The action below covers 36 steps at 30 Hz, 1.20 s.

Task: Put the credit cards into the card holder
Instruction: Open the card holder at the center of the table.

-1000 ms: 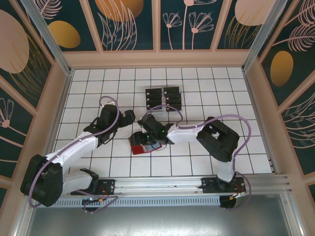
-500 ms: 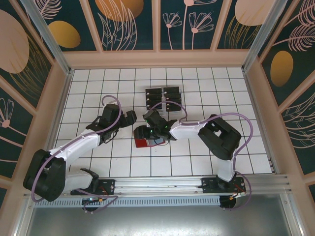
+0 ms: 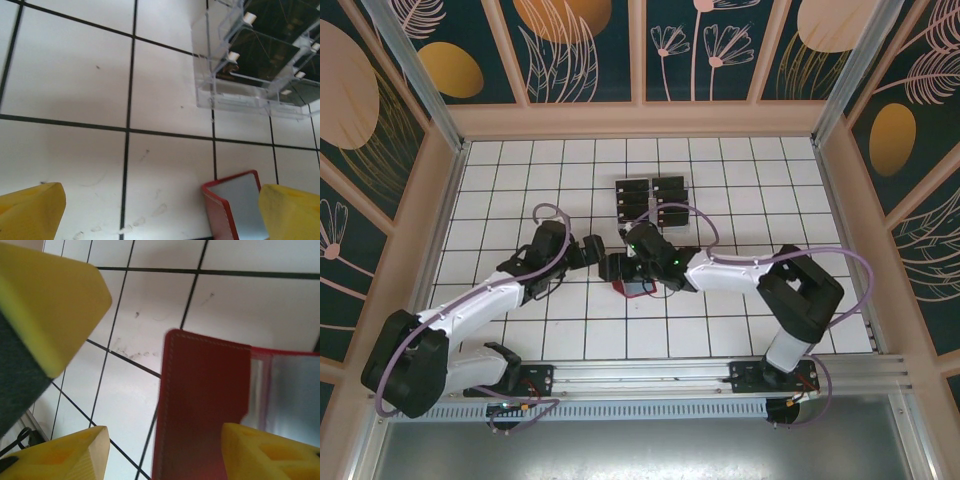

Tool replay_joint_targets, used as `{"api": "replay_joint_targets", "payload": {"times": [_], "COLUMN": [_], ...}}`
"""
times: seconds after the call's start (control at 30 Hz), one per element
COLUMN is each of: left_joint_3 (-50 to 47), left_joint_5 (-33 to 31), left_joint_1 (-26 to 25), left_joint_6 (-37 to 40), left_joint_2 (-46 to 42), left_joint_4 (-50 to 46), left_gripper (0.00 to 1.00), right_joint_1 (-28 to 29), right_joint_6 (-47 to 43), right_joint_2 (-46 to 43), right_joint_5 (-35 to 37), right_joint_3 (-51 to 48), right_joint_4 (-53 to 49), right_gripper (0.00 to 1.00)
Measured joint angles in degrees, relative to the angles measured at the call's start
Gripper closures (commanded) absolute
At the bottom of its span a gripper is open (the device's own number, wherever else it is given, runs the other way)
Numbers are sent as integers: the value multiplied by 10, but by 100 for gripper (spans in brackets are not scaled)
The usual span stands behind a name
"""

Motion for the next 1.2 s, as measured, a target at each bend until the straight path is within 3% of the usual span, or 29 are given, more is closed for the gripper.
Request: {"api": "replay_joint_targets", "payload": {"times": [0.37,0.53,0.8,1.0,1.2], "left_joint_3": [5,16,26,27,5], "left_joint_5": [-2,-14,-40,-63,-89], "left_joint_1": [-41,-72,-121,-127,-127], "left_joint_6": [-10,-13,-15,-15,-19], "left_joint_2": [-9,3,66,72,56], "left_joint_4": [-16,-19,-28,-55,-68], "left_gripper": [1,1,1,1,1], "right_joint_1": [-17,-52,-68,-76,-95], "right_joint_6": [19,22,9,-2,-1], "right_joint_2": [-141,-183,-130,-64,-61], "right_joint_5": [25,34,29,33,54], "right_joint_3": [-114,-135,-119,-114,-144], "right_joint_4": [16,13,13,19,35], "right_gripper": [46,49,51,54,54]}}
